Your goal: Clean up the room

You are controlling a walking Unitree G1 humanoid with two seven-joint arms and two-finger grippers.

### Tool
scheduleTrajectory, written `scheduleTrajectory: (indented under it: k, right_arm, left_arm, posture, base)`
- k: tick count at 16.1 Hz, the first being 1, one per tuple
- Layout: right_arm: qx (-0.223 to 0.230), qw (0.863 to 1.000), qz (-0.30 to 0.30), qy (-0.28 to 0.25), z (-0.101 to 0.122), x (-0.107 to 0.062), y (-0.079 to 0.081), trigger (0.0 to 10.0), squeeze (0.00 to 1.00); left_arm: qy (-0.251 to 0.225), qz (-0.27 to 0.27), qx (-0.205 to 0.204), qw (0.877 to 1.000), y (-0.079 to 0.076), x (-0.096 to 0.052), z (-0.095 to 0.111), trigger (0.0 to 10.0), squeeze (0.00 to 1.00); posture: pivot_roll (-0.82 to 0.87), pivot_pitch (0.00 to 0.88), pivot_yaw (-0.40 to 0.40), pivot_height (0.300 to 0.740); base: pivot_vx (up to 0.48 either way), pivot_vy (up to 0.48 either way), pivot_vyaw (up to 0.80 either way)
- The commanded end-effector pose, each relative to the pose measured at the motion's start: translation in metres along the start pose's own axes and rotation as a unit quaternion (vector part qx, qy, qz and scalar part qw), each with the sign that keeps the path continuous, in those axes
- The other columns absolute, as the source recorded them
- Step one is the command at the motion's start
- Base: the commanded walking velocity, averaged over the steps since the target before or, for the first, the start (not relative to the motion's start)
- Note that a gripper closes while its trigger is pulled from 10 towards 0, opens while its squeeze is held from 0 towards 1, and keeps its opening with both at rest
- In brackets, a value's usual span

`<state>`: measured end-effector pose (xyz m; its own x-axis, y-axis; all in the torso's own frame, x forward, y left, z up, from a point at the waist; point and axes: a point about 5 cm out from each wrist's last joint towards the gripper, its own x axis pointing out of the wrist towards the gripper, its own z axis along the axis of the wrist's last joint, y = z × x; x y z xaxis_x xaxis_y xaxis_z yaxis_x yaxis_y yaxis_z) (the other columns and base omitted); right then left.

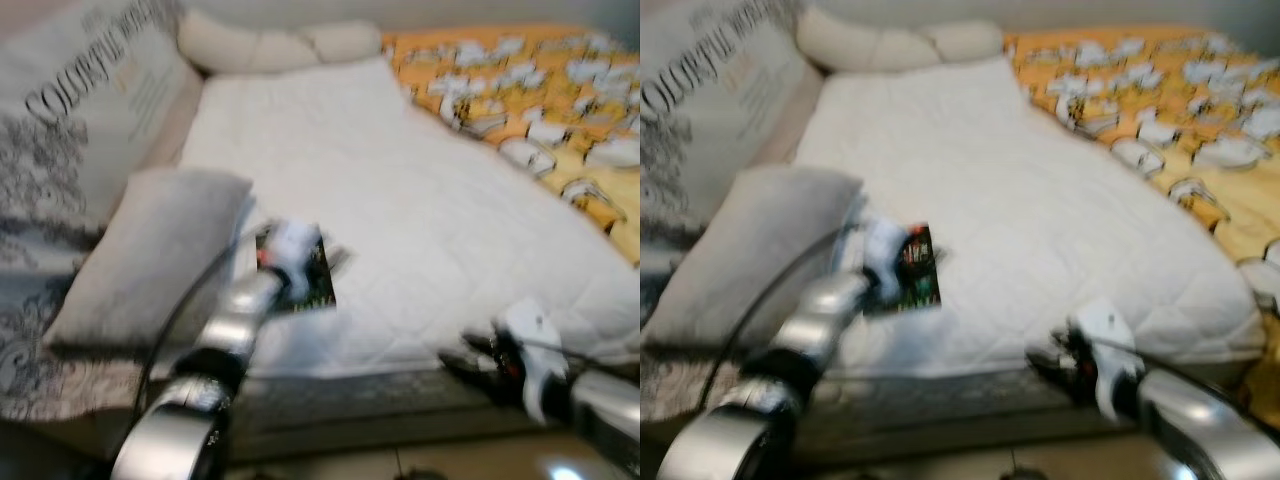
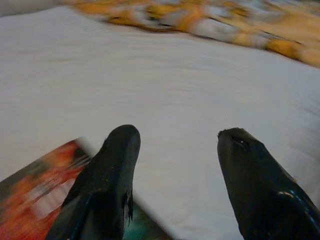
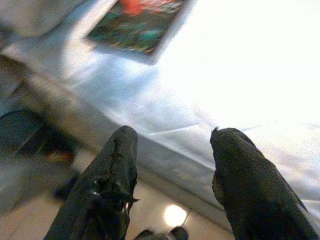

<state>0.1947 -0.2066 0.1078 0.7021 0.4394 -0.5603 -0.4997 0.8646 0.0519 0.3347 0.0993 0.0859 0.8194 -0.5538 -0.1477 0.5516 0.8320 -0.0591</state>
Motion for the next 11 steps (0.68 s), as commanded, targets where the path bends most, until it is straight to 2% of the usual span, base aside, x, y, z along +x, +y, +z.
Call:
scheduleTrajectory:
  k: [1, 2, 3, 5, 7, 9, 11]
  right_arm:
    - [0.017, 0.998, -0.053, -0.016, -0.001, 0.01, -0.003, 10.0, 0.0]
    - [0.025, 0.997, -0.07, -0.024, -0.001, 0.013, -0.004, 10.0, 0.0]
    - [0.042, 0.993, -0.099, -0.044, 0.0, 0.02, -0.005, 10.0, 0.0]
    - [0.048, 0.986, -0.133, -0.086, 0.006, 0.032, -0.004, 10.0, 0.0]
    - [0.056, 0.981, -0.148, -0.113, 0.014, 0.04, -0.005, 10.0, 0.0]
    - [0.053, 0.98, -0.148, -0.122, 0.016, 0.047, -0.005, 10.0, 0.0]
    - [0.059, 0.98, -0.147, -0.124, 0.016, 0.053, -0.005, 10.0, 0.0]
  left_arm:
    - [-0.009, 0.051, 0.001, 0.999, 0.007, -0.017, 0.001, 10.0, 0.0]
    - [-0.012, 0.072, 0.011, 0.997, 0.01, -0.024, 0.001, 10.0, 0.0]
    - [-0.012, 0.117, 0.017, 0.993, 0.017, -0.039, 0.001, 10.0, 0.0]
    - [-0.011, 0.186, 0.017, 0.982, 0.029, -0.065, 0.006, 10.0, 0.0]
    - [-0.008, 0.225, 0.016, 0.974, 0.033, -0.087, 0.006, 10.0, 0.0]
    - [0.008, 0.264, 0.017, 0.964, 0.035, -0.104, -0.001, 10.0, 0.0]
    - [0.009, 0.294, 0.015, 0.956, 0.038, -0.111, 0.0, 10.0, 0.0]
  posture:
    - [-0.11, 0.0, 0.082, 0.74]
    - [-0.1, 0.0, 0.081, 0.74]
    - [-0.09, 0.0, 0.075, 0.74]
    - [-0.06, 0.0, 0.048, 0.74]
    - [-0.05, 0.0, 0.039, 0.74]
    - [-0.01, 0.0, 0.007, 0.74]
    - [0.01, 0.0, -0.012, 0.74]
  base:
    - [0.0, 0.0, 0.0]
    - [0.0, 0.0, 0.0]
    - [0.0, -0.304, 0.0]
    - [0.0, -0.48, 0.0]
    - [0.0, -0.48, 0.0]
    - [0.0, -0.48, 0.0]
    - [0.0, -0.48, 0.0]
